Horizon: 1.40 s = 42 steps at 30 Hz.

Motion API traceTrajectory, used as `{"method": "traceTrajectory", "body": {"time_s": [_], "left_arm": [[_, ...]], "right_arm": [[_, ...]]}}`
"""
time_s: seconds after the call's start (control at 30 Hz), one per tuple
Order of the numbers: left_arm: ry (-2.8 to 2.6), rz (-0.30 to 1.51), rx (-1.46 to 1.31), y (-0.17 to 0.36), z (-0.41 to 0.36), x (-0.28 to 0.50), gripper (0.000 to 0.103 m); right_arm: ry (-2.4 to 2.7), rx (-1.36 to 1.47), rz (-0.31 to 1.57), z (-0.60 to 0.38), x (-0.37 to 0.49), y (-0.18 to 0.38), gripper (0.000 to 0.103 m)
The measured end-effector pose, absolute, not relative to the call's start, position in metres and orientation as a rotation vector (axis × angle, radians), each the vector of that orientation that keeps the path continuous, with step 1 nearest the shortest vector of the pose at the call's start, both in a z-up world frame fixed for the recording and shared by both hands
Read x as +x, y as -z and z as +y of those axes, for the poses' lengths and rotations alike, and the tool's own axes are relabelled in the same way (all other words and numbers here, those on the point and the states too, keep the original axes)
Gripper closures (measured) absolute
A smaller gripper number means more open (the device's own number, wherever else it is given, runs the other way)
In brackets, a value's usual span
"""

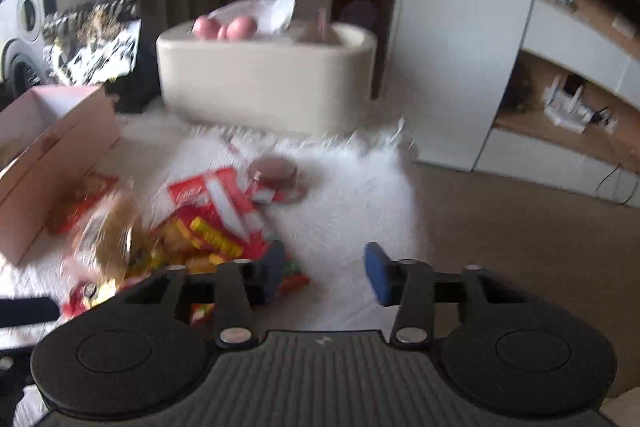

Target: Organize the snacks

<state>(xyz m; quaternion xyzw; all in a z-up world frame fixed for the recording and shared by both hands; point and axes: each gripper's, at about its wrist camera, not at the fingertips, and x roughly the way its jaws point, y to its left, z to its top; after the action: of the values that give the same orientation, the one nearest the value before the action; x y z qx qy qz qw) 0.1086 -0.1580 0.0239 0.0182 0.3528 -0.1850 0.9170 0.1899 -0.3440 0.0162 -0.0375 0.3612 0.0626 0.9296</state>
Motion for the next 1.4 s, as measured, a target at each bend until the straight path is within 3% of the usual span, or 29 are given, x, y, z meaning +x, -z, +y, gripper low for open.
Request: {"method": "traceTrajectory", "body": {"time_s": [0.23,0.37,0.5,0.73,0.83,1.0,1.07,1.4], "left_arm": [[0.24,0.699,0.188,-0.018,-0.141,0.113,0.061],[0.19,0.747,0.105,-0.017,-0.116,0.124,0.063],[0.276,0.733,-0.002,-0.03,-0.109,0.122,0.063],[0.433,0.746,0.059,-0.025,-0.144,0.118,0.064],[0.47,0.72,0.111,-0.019,-0.155,0.114,0.062],[0.42,0.722,0.165,-0.016,-0.16,0.115,0.056],[0.382,0.716,0.196,-0.017,-0.156,0.114,0.056],[0.232,0.768,0.221,-0.012,-0.116,0.12,0.061]], "right_arm": [[-0.326,0.04,0.855,-0.331,0.172,-0.002,0.064],[-0.425,0.063,0.884,-0.316,0.158,-0.001,0.064],[-0.416,-0.009,0.858,-0.303,0.149,-0.001,0.064],[-0.265,0.025,0.823,-0.339,0.153,-0.014,0.062],[-0.269,0.057,0.831,-0.348,0.151,-0.009,0.054],[-0.212,-0.046,0.804,-0.329,0.142,0.005,0.05],[-0.193,-0.074,0.794,-0.32,0.139,0.005,0.043],[-0.133,-0.045,0.769,-0.316,0.133,0.006,0.04]]}}
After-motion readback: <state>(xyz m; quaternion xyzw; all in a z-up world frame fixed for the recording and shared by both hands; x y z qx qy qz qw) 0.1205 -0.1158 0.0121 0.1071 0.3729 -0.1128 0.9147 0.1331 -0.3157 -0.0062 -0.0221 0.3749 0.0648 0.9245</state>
